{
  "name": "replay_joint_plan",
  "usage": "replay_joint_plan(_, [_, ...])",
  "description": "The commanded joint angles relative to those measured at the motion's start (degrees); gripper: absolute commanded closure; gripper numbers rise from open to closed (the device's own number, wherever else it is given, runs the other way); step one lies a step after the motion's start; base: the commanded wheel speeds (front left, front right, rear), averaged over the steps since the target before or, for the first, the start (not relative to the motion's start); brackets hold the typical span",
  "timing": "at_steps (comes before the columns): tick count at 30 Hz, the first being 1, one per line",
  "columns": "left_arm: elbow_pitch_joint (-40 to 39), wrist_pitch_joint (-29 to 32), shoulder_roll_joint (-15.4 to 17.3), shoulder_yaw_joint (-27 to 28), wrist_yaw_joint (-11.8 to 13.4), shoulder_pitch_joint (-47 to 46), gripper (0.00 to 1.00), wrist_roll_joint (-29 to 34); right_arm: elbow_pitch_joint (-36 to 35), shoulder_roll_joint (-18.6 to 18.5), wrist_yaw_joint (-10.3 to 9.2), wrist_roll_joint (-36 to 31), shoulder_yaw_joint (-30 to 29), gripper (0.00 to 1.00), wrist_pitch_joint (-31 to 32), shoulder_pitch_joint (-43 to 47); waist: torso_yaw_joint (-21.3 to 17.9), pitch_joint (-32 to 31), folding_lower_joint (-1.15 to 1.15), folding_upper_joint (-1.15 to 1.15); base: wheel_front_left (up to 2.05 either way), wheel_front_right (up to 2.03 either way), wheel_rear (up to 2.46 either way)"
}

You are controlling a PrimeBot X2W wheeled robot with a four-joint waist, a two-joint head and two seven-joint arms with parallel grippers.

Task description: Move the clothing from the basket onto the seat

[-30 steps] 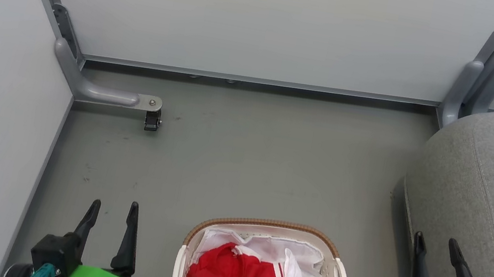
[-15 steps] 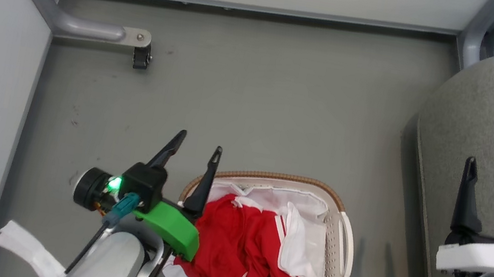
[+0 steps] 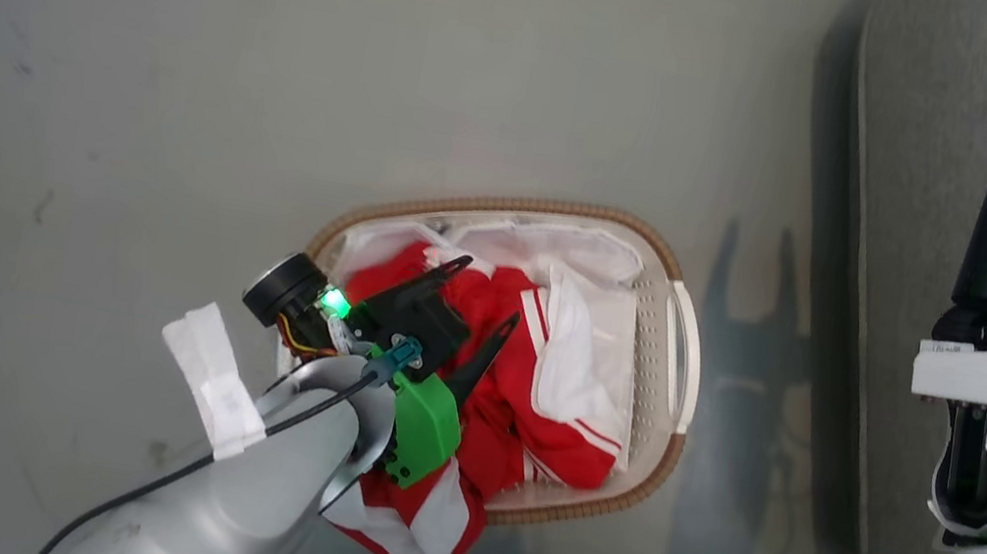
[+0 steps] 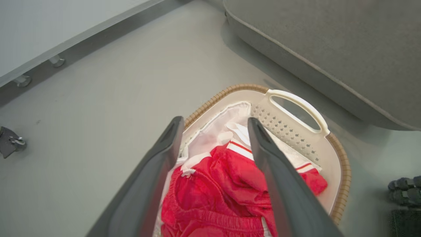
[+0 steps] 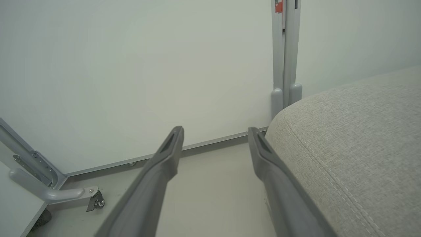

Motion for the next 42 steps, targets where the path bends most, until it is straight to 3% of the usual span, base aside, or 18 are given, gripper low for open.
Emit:
replay_joint_plan(1, [1.3,-0.1,0.5,-1.1,-0.2,-2.1,0.00,-1.0,-0.7,-0.1,-0.04,0.6,0.3,0.00,-0.3,-1.3,-6.3,10.5,-0.01,0.48,0.00,0.00,0.00])
replay_joint_plan(11, [7.8,2.2,0.5,-11.3,-0.2,-9.5,0.00,-6.2,-3.0,-0.1,-0.04,3.0,1.5,0.00,-0.3,-4.7,-10.1,18.0,-0.01,0.48,0.00,0.00,0.00])
replay_joint_plan(15, [9.2,3.4,0.5,-12.7,-0.2,-11.8,0.00,-8.6,-4.2,-0.1,-0.04,3.2,2.6,0.00,-0.3,-5.3,-11.5,20.0,-0.01,0.48,0.00,0.00,0.00])
replay_joint_plan(25, [11.3,10.1,0.5,-13.5,4.3,-16.0,0.00,-15.6,-5.2,-0.1,-0.04,4.8,3.7,0.00,-0.3,-5.9,-13.3,23.6,-0.01,0.48,0.00,0.00,0.00])
replay_joint_plan(33, [10.4,10.6,0.4,-16.6,4.4,-16.5,0.00,-18.4,-5.7,-0.1,-0.04,5.9,4.2,0.00,-0.3,-6.5,-14.1,25.3,-0.01,0.48,0.00,0.00,0.00])
replay_joint_plan(34, [10.0,10.9,0.4,-17.1,4.6,-16.2,0.06,-18.7,-5.7,-0.1,-0.04,5.9,4.3,0.00,-0.3,-6.5,-14.1,25.4,-0.01,0.48,0.00,0.00,0.00])
replay_joint_plan(35, [9.6,11.0,0.5,-17.7,5.0,-15.9,0.40,-19.0,-5.6,-0.1,-0.04,6.0,4.4,0.00,-0.3,-6.5,-14.2,25.4,-0.01,0.48,0.00,0.00,0.00])
replay_joint_plan(39, [9.3,12.0,0.5,-19.8,6.0,-15.2,1.00,-20.0,-5.4,-0.1,-0.04,6.1,4.7,0.00,-0.3,-6.8,-14.5,25.4,-0.01,0.48,0.00,0.00,0.00])
replay_joint_plan(42, [9.6,11.6,0.5,-20.9,6.2,-15.3,1.00,-20.9,-5.4,-0.1,-0.04,5.8,4.6,0.00,-0.3,-6.9,-14.4,25.1,-0.01,0.48,0.00,0.00,0.00])
